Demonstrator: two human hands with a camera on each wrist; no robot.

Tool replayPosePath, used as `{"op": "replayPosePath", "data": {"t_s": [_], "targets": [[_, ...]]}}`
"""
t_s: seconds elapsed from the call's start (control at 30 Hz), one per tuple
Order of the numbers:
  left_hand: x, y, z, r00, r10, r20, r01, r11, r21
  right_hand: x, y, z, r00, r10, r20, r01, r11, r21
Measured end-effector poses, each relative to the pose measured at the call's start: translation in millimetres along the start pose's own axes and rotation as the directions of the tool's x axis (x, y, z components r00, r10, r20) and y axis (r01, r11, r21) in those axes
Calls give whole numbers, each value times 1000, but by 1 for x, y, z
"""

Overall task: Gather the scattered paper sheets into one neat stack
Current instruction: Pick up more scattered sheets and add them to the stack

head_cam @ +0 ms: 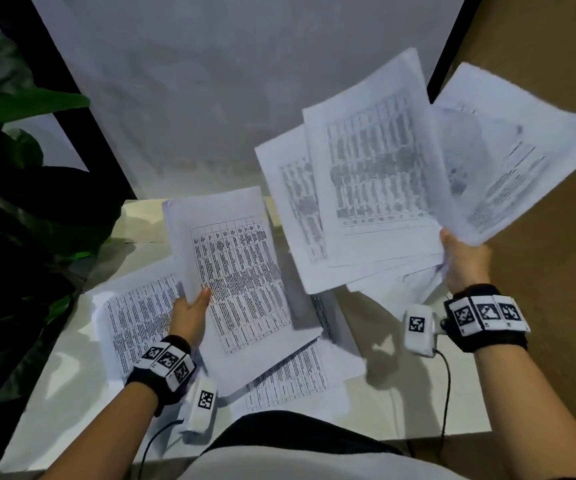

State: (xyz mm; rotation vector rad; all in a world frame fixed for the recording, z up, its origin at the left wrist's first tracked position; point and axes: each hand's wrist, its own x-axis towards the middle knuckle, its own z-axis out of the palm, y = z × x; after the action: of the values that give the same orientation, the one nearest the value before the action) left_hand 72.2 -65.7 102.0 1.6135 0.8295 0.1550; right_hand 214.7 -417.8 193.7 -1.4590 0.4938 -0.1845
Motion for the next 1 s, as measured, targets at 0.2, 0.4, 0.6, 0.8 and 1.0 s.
{"op": "replayPosePath", "data": {"t_s": [0.2,0.4,0.6,0.8,1.0], "targets": [[-2,35,8,987,3,162,12,996,-93,-35,56,36,943,193,271,-191,981,-35],[9,34,-4,944,-208,257,284,909,-306,-46,66,53,787,318,528,-250,948,-198],[11,36,-11,940,-129,314,276,831,-484,-49,62,69,794,297,531,-168,946,-279],[5,75,-18,921,232,314,80,675,-734,-46,56,70,829,194,525,-143,980,-137],[17,76,-22,837,204,508,91,863,-497,-47,40,73,838,60,542,4,993,-115]]}}
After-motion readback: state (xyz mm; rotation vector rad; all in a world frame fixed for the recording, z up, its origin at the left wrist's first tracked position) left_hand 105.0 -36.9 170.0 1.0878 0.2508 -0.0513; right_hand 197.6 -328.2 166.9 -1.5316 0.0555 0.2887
